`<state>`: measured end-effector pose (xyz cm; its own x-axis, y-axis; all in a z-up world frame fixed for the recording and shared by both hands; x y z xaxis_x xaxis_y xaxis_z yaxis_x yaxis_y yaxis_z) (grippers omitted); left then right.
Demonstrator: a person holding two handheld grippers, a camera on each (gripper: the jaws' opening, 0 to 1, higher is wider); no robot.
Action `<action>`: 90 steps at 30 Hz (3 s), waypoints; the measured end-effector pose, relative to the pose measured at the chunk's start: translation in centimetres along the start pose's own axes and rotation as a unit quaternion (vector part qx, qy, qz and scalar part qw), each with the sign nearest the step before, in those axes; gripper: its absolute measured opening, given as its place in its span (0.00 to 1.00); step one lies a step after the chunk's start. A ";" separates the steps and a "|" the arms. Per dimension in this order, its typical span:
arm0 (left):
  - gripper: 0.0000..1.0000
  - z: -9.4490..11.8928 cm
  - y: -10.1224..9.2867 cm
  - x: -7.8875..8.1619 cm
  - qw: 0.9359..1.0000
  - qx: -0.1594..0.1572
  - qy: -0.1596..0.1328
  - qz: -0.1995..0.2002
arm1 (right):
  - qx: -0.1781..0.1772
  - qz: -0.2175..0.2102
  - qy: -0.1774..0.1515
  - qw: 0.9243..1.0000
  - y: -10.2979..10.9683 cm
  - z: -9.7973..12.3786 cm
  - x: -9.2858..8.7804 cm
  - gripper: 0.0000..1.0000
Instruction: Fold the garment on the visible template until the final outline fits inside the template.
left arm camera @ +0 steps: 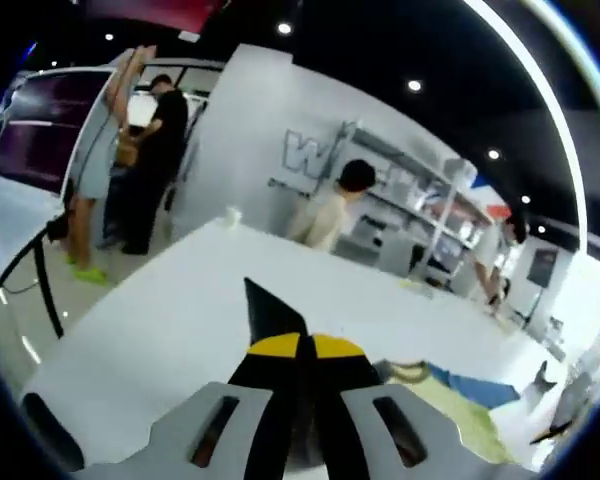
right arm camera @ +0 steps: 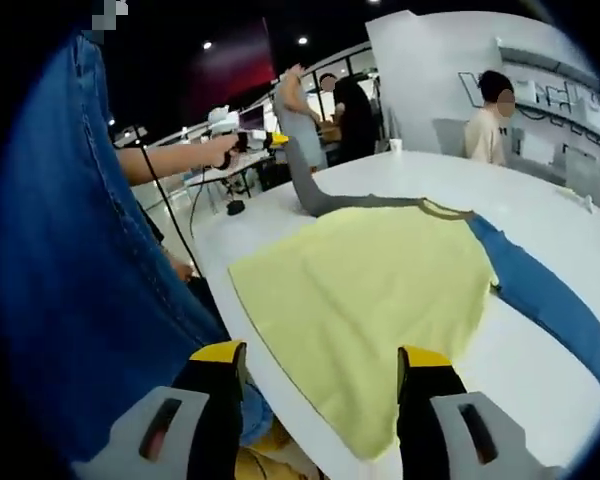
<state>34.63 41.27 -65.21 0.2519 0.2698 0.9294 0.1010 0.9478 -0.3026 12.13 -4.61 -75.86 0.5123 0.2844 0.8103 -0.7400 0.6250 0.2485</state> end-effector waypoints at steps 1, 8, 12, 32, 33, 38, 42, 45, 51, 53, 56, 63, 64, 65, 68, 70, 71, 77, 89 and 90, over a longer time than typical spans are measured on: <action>0.00 -0.3 -0.7 0.5 1.000 -0.007 -0.002 -0.006 | -0.002 -0.002 -0.001 1.000 -0.2 0.0 -0.2 0.61; 0.00 -1.7 -4.4 4.3 0.997 -0.055 -0.014 -0.045 | -0.005 -0.011 -0.005 1.000 0.1 0.1 -0.2 0.60; 0.00 -2.8 -7.0 7.3 0.993 -0.095 -0.019 -0.066 | -0.009 -0.019 -0.015 1.000 -0.1 0.5 -0.5 0.59; 0.00 -4.0 -20.1 6.2 0.932 -0.294 0.054 -0.204 | -0.028 -0.045 -0.032 0.998 -0.2 1.9 -2.1 0.59; 0.00 -3.9 -20.7 5.6 0.925 -0.309 0.068 -0.209 | -0.029 -0.048 -0.032 0.998 -0.2 2.0 -2.2 0.58; 0.00 -3.8 -23.0 3.2 0.908 -0.338 0.098 -0.229 | -0.036 -0.058 -0.036 0.997 -0.2 2.2 -2.5 0.58; 0.00 -3.8 -24.1 2.1 0.901 -0.350 0.111 -0.232 | -0.040 -0.063 -0.038 0.996 -0.3 2.4 -2.9 0.58; 0.00 -3.6 -25.1 1.3 0.895 -0.360 0.119 -0.234 | -0.043 -0.068 -0.041 0.996 -0.2 2.5 -3.0 0.58; 0.00 -3.3 -25.9 -0.1 0.889 -0.366 0.131 -0.241 | -0.046 -0.073 -0.044 0.995 -0.2 2.7 -3.2 0.58; 0.00 -3.1 -26.2 -0.9 0.888 -0.364 0.135 -0.245 | -0.047 -0.075 -0.046 0.995 -0.2 2.7 -3.2 0.57; 0.00 -2.8 -26.6 -2.1 0.890 -0.360 0.140 -0.244 | -0.047 -0.077 -0.047 0.995 -0.2 2.8 -3.2 0.57; 0.00 -2.3 -27.5 -5.2 0.899 -0.328 0.137 -0.256 | -0.047 -0.083 -0.050 0.994 -0.3 3.1 -3.6 0.57; 0.00 -2.3 -27.5 -5.5 0.901 -0.322 0.134 -0.258 | -0.048 -0.084 -0.051 0.994 -0.1 3.1 -3.6 0.57; 0.00 -2.2 -27.6 -5.8 0.901 -0.320 0.132 -0.260 | -0.048 -0.085 -0.052 0.994 -0.1 3.1 -3.7 0.57; 0.00 -2.0 -27.9 -6.8 0.903 -0.316 0.123 -0.265 | -0.047 -0.089 -0.053 0.993 -0.2 3.4 -3.9 0.56; 0.00 -1.9 -27.9 -8.0 0.903 -0.313 0.123 -0.269 | -0.048 -0.093 -0.053 0.993 -0.2 3.6 -4.1 0.56; 0.00 -1.8 -28.0 -8.3 0.902 -0.313 0.122 -0.271 | -0.048 -0.094 -0.052 0.993 -0.1 3.7 -4.2 0.56; 0.00 -1.2 -28.0 -12.1 0.893 -0.306 0.130 -0.302 | -0.052 -0.108 -0.052 0.991 -0.6 4.4 -5.0 0.56; 0.00 -0.5 -29.2 -17.5 0.876 -0.324 0.152 -0.324 | -0.060 -0.117 -0.054 0.990 -0.7 5.0 -5.7 0.56; 0.00 -0.5 -29.2 -18.3 0.872 -0.327 0.161 -0.326 | -0.061 -0.117 -0.056 0.990 -0.6 5.1 -5.7 0.56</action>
<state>27.52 8.54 -73.42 0.1822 -0.4517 0.8734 0.8245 0.5541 0.1145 7.48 -10.29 -77.94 0.6071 0.0439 0.7934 -0.5448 0.7498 0.3754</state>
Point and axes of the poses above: the point that each gripper's makers call its tool centre point, and the gripper's own axes: z roughly backward along the fingers, y roughly to its left, x roughly out of its top, the point moved 4 cm from there along z, roughly backward along the fingers, and after that the axes turned 3 degrees about -z, right-handed, at the moved point
